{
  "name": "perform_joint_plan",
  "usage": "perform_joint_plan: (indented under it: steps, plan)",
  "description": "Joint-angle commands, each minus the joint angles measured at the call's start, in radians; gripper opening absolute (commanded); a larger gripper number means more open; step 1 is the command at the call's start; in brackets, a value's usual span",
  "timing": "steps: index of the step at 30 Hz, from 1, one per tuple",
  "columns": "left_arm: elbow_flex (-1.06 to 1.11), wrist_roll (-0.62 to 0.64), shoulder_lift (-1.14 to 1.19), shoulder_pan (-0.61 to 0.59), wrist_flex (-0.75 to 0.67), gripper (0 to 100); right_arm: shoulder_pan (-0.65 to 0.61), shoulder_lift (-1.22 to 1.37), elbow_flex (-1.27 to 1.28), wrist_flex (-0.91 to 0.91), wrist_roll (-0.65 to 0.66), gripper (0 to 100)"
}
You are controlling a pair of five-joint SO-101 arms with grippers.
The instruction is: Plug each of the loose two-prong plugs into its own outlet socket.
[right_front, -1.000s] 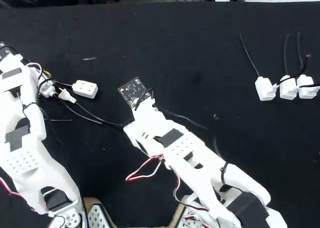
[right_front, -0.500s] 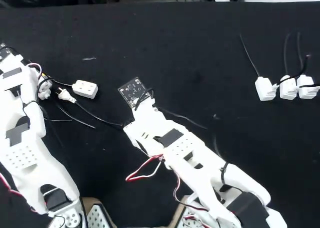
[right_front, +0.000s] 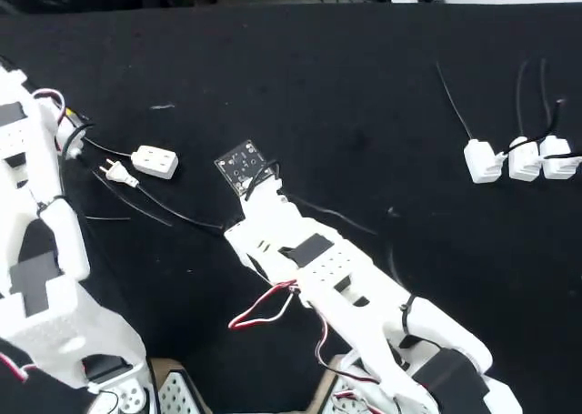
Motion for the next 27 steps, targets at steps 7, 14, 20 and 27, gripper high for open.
perform_joint_plan:
  steps: [7,14,20,27]
  plan:
    - [-0.038,0.005,-0.23,0.047,0.236,3,-0.006,0.004,-0.002,-0.029,0.003,1.2]
    - [-0.03,-0.002,-0.396,0.05,0.384,3,-0.006,0.005,-0.002,-0.029,0.003,1.2]
    - [-0.03,-0.212,-0.502,0.05,0.489,3,-0.005,0.005,-0.005,-0.029,0.003,1.2]
    - [-0.03,-0.62,-0.552,0.05,0.555,3,-0.003,0.002,-0.002,-0.029,0.109,1.2]
